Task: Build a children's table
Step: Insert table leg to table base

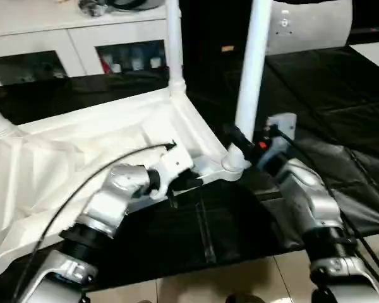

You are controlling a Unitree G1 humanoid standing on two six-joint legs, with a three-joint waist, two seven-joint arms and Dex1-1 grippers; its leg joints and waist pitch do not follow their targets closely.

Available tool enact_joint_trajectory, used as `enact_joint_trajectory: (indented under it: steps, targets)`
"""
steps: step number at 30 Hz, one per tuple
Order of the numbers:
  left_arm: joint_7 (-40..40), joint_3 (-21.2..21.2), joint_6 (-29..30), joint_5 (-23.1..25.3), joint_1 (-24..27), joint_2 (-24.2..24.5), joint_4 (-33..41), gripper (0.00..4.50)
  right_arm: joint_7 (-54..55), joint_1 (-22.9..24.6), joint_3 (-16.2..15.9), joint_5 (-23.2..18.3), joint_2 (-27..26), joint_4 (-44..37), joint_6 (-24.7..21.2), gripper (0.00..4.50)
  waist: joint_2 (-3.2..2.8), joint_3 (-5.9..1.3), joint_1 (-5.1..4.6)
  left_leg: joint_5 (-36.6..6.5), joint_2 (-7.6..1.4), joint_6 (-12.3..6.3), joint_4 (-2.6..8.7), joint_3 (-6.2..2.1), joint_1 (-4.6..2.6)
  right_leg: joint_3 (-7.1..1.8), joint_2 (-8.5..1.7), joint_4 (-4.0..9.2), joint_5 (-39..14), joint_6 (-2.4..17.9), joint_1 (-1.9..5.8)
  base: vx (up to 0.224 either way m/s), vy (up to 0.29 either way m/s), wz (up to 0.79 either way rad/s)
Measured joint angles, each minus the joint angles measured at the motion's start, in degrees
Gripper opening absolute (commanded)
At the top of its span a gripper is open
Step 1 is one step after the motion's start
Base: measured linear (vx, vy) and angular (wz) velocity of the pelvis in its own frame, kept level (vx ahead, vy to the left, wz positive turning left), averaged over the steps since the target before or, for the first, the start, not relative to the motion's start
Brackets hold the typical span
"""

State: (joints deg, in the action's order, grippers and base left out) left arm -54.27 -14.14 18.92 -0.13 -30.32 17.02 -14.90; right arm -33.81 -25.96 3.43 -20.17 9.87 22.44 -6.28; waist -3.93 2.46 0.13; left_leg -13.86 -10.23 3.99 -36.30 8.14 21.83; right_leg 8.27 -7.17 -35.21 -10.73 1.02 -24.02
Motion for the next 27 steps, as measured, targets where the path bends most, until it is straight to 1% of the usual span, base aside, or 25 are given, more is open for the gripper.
enact_joint_trajectory:
  steps: [2, 4, 5, 7, 9, 11, 13, 16, 20, 21, 22, 24, 27]
  targets:
    - [0.78, 1.62, 0.12, -1.27, -2.12, -1.09, -0.41, 1.06, -0.14, 0.59, -0.09, 0.06, 0.02, -1.24, -0.34, 1.88, 0.06, 0.04, 0.27, 0.11, -0.01, -0.07, 0.00, 0.06, -0.15, -0.14, 0.01, -0.01, 0.16, 0.10, 0.05, 0.000, 0.000, 0.00]
    - [3.85, 4.13, 0.29, -1.73, -5.23, -2.72, -1.94, 1.36, -0.21, 0.72, -0.86, 0.11, -0.16, -2.02, -0.65, 1.88, 0.08, 0.06, 0.44, 0.27, -0.01, 0.17, 0.04, 0.19, -0.38, -0.37, 0.03, -0.01, 0.31, 0.11, 0.17, 0.000, 0.000, 0.00]
    - [5.85, 5.11, 0.30, -1.77, -6.44, -3.50, -2.92, 1.45, -0.27, 0.84, -1.17, 0.16, -0.12, -2.28, -0.66, 1.88, 0.10, 0.06, 0.45, 0.27, 0.00, 0.18, 0.04, 0.27, -0.49, -0.49, 0.04, -0.01, 0.34, 0.10, 0.27, 0.000, 0.000, 0.00]
    - [12.78, 8.03, 0.43, -1.71, -10.33, -6.47, -6.90, 1.51, -0.40, 1.54, -2.08, 0.90, 0.22, -3.23, -0.81, 1.88, 0.29, 0.19, 0.54, 0.27, 0.08, 0.19, 0.04, 0.37, -0.67, -0.83, 0.11, 0.05, 0.42, 0.01, 0.40, 0.000, 0.000, 0.00]
    - [17.93, 10.09, 0.52, -1.87, -13.79, -8.00, -9.19, 1.77, -0.67, 1.80, -3.90, 1.98, -0.06, -3.90, -1.13, 1.88, 0.46, 0.30, 0.34, 0.34, 0.08, 0.19, 0.08, 0.44, -0.65, -1.05, 0.21, 0.25, 0.59, -0.02, 0.38, 0.000, 0.000, 0.00]
    - [19.36, 10.39, 0.39, -2.33, -15.22, -8.90, -9.18, 1.97, -1.03, 1.87, -4.41, 2.44, -0.21, -4.04, -1.35, 1.88, 0.53, 0.34, 0.14, 0.34, 0.09, 0.16, 0.08, 0.55, -0.65, -1.17, 0.21, 0.28, 0.62, -0.04, 0.34, 0.000, 0.000, 0.00]
    - [19.55, 10.42, 0.48, -2.75, -15.46, -9.87, -9.11, 1.97, -0.97, 1.86, -4.49, 2.99, -0.13, -4.23, -1.88, 1.88, 0.59, 0.38, 0.18, 0.32, 0.09, 0.15, 0.16, 0.60, -0.60, -1.18, 0.21, 0.30, 0.61, -0.05, 0.25, 0.000, 0.000, 0.00]
    - [18.32, 9.72, 1.24, -3.50, -15.33, -11.95, -7.79, 2.27, -0.17, 1.70, -4.53, 3.61, -0.15, -4.51, -1.85, 1.88, 0.69, 0.45, 0.64, 0.34, 0.07, 0.12, 0.16, 0.61, -0.34, -1.18, 0.22, 0.27, 0.61, -0.05, -0.05, 0.000, 0.000, 0.00]
    - [16.04, 8.11, 1.68, -4.28, -14.50, -12.57, -4.58, 2.42, 0.05, 1.73, -4.54, 4.33, 0.38, -4.51, -1.74, 1.88, 0.71, 0.46, 1.05, 0.35, 0.05, 0.08, 0.15, 0.67, -0.35, -1.19, 0.22, 0.26, 0.61, -0.04, -0.06, 0.000, 0.000, 0.00]
    - [15.14, 7.57, 1.69, -4.85, -14.14, -12.95, -3.62, 2.50, 0.26, 1.76, -4.53, 4.46, 0.45, -4.48, -1.74, 1.88, 0.76, 0.50, 1.44, 0.37, 0.05, 0.06, 0.14, 0.67, -0.36, -1.19, 0.22, 0.24, 0.61, -0.04, -0.06, 0.000, 0.000, 0.00]
    - [14.47, 7.36, 1.75, -5.41, -13.82, -13.24, -2.84, 2.62, 0.36, 1.70, -4.51, 4.46, 0.41, -4.49, -1.65, 1.88, 0.76, 0.50, 1.62, 0.38, 0.05, 0.03, 0.14, 0.68, -0.38, -1.19, 0.22, 0.24, 0.62, -0.03, -0.05, 0.000, 0.000, 0.00]
    - [13.05, 6.82, 1.90, -7.44, -12.60, -13.45, -0.24, 2.68, 0.60, 1.76, -4.40, 4.53, 0.45, -4.36, -1.43, 1.88, 0.77, 0.50, 1.83, 0.39, 0.05, 0.03, 0.13, 0.70, -0.44, -1.23, 0.22, 0.22, 0.63, -0.02, 0.00, 0.000, 0.000, 0.00]
    - [11.14, 6.21, 1.90, -8.68, -11.88, -13.95, 1.62, 2.71, 1.06, 1.75, -3.74, 4.95, 0.73, -4.17, -1.61, 1.88, 0.79, 0.51, 1.96, 0.42, 0.05, 0.01, 0.12, 0.72, -0.47, -1.26, 0.22, 0.23, 0.66, 0.00, 0.03, 0.000, 0.000, 0.00]
